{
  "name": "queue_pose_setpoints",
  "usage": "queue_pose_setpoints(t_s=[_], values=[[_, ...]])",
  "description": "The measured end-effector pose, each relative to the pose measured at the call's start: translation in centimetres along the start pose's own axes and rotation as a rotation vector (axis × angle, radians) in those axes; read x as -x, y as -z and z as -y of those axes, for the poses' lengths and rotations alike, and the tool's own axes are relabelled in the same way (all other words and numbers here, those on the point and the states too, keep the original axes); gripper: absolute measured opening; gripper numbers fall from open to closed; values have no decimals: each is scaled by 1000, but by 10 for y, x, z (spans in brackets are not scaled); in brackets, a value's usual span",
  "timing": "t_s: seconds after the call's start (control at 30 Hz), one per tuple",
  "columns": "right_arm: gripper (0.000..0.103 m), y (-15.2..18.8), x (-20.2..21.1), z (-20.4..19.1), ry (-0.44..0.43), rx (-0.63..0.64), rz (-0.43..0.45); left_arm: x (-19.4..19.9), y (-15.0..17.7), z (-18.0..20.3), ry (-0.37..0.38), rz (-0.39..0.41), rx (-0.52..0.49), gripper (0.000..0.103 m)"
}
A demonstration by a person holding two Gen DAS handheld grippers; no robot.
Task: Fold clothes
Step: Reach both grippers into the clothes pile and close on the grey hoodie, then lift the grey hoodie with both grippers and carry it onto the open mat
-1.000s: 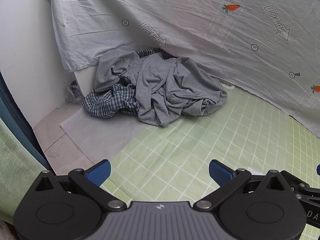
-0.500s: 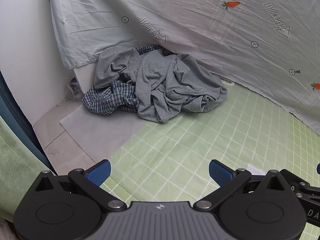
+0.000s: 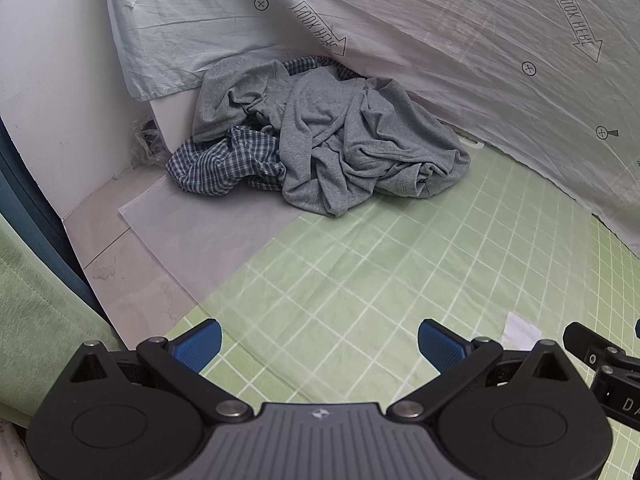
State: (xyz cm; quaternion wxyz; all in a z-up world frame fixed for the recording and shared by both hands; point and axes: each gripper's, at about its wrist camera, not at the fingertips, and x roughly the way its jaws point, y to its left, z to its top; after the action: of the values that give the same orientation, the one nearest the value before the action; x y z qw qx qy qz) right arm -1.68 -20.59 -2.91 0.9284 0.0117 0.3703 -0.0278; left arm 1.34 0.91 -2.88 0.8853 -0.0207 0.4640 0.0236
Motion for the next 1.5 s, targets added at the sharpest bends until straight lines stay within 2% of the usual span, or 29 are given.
queue_pose_setpoints(t_s=[0.27, 0.4, 0.57, 0.8, 0.9, 1.0, 1.2, 1.23, 1.27, 1.3, 1.33, 1.4, 1.43, 1.5], values=[[103, -30, -37, 3, 13, 65, -6, -37, -26, 2, -1, -55, 19, 103], [103, -59, -66, 5, 23, 98, 4, -67, -53, -6, 0, -76, 49, 103], [99, -102, -114, 10, 15, 129, 7, -110, -102, -21, -5, -77, 86, 101], [81, -158, -215, -1, -67, 195, -34, -176, -183, -38, -34, -27, 122, 90], [69, -176, -264, -10, -93, 187, -62, -208, -207, -41, -53, -23, 124, 90], [57, -187, -310, -15, -123, 167, -91, -234, -225, -41, -51, -23, 121, 90], [54, -193, -363, -24, -127, 170, -138, -261, -240, -34, -74, -30, 101, 90], [47, -193, -365, -25, -123, 171, -139, -261, -239, -35, -73, -26, 106, 89], [42, -192, -367, -26, -119, 172, -141, -261, -238, -37, -72, -21, 110, 86], [31, -191, -369, -26, -115, 174, -142, -260, -236, -38, -71, -16, 115, 78], [15, -190, -367, -28, -123, 178, -141, -259, -234, -39, -73, -10, 115, 73], [10, -186, -355, -34, -124, 199, -120, -253, -228, -40, -72, 5, 113, 54], [9, -184, -349, -37, -118, 220, -108, -249, -226, -40, -63, 8, 117, 48], [8, -174, -327, -42, -93, 277, -70, -238, -221, -40, -41, 16, 123, 23]])
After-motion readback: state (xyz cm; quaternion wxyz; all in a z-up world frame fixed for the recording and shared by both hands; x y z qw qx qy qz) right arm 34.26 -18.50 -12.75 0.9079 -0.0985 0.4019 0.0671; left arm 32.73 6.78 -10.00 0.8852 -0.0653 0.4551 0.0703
